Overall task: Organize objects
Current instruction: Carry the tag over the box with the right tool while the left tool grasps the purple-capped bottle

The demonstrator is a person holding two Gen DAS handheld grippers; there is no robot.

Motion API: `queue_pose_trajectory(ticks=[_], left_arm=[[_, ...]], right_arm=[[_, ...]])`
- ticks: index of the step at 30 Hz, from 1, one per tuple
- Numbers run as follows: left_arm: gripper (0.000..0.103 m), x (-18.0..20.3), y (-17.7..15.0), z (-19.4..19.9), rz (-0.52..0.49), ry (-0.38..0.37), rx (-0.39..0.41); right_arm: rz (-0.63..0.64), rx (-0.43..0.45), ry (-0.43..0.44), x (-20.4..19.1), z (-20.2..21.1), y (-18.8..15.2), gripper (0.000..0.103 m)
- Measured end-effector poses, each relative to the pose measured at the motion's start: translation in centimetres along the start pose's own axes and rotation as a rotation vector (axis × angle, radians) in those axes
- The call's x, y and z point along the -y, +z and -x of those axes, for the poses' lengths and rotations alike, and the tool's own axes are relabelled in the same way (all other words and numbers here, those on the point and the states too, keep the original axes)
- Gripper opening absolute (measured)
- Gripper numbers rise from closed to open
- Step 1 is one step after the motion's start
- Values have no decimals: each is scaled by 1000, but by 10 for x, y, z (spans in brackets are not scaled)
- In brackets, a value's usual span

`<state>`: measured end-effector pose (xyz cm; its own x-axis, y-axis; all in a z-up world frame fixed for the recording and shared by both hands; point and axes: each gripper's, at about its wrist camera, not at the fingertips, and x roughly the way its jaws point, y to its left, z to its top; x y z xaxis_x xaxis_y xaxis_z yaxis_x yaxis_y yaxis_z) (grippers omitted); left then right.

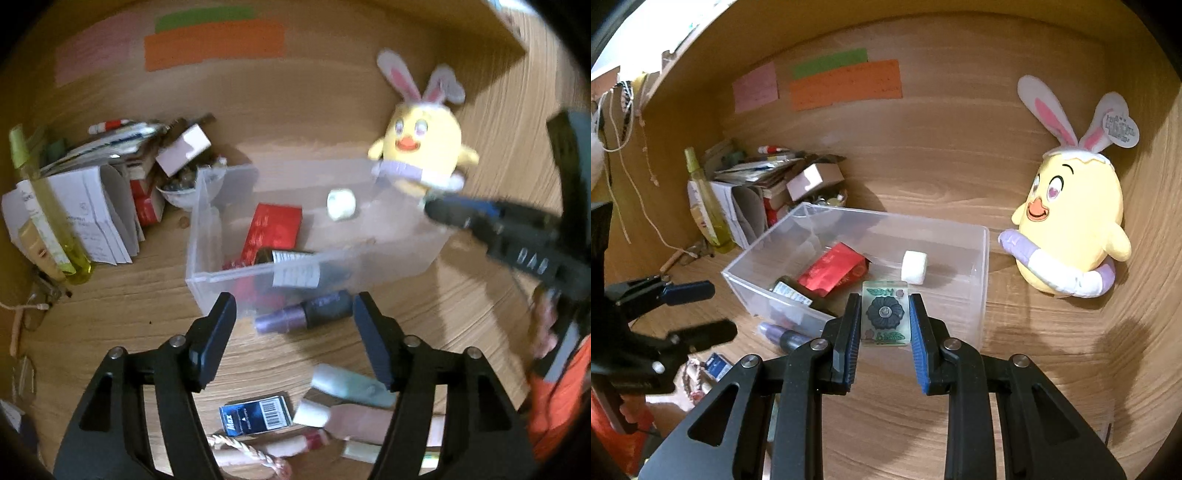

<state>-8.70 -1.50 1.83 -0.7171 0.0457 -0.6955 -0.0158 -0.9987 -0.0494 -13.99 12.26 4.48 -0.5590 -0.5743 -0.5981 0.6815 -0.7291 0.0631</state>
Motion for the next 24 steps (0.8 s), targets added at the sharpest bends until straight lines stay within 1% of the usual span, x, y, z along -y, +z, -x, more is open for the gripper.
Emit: queue_pose_trajectory(ticks=[3,7,11,12,13,18,21,24], left_arm=[[66,1,-1,-20,-26,-31,-65],[66,7,0,-45,-76,-42,-137],[66,7,1,-63,-72,-53,-191],[68,7,1,-64,-76,-56,-188],[68,9,1,-65,-83,-67,-193],[69,21,0,-65,-144,-57,-190],[69,28,-2,-63,-178,-64,-190],[69,30,-3,-62,-193,-69,-192]], right_arm=[[-11,-13,1,4,-5,1,23],[-21,-27,9,8,-8,2,23],[-8,-42,1,8,-12,4,22],[-4,-44,1,8,-13,5,23],[-2,-46,2,8,-14,5,23],[15,-58,3,4,-21,11,23],[26,-72,4,1,-27,13,22],[28,-87,-1,2,-34,16,22]])
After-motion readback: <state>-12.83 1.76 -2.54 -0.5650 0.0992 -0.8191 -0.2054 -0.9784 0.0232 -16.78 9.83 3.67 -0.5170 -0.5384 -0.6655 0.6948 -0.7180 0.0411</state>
